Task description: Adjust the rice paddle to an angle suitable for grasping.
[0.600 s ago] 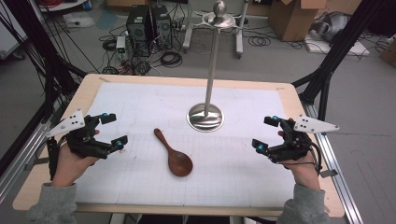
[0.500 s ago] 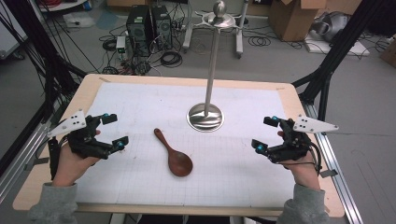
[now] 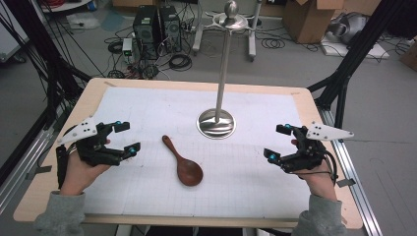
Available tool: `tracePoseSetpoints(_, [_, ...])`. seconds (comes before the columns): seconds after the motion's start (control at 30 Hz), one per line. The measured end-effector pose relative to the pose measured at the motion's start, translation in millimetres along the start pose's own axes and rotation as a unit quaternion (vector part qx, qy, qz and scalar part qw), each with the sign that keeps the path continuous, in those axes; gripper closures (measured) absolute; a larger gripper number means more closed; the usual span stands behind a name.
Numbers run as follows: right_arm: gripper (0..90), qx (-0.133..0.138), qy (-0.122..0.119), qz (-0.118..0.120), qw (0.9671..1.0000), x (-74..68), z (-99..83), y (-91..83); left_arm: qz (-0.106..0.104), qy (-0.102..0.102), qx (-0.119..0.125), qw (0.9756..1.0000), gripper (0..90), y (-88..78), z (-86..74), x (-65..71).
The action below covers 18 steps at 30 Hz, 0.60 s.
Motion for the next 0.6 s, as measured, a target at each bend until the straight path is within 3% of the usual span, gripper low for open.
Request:
tracePoseSetpoints(0.2, [0.4,0.000,-0.001,0.001,1.0000,0.1,-0.4,-0.3,0.002,0.004,-0.015,0.9999,25.6,3.4,-4.3,0.9])
tracePoseSetpoints(0.37, [0.4,-0.002,-0.004,0.005,1.0000,-0.3,-1.2,0.3,0.021,0.020,-0.041,0.9987,36.7,3.5,-9.1,-1.3])
tracePoseSetpoints(0.6, [0.4,-0.009,-0.001,0.005,0.9999,-0.4,-2.7,1.7,0.027,0.030,-0.061,0.9973,57.1,6.1,-15.3,0.0])
Point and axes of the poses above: each handheld gripper's, and its own axes: y roughly forward along the jaws, z roughly out of its top, x roughly to its right, the point moved 6 cm from there along y, roughly forward along the jaws, and after that the axes turned 9 degrees about x, right-handed, at the moved point
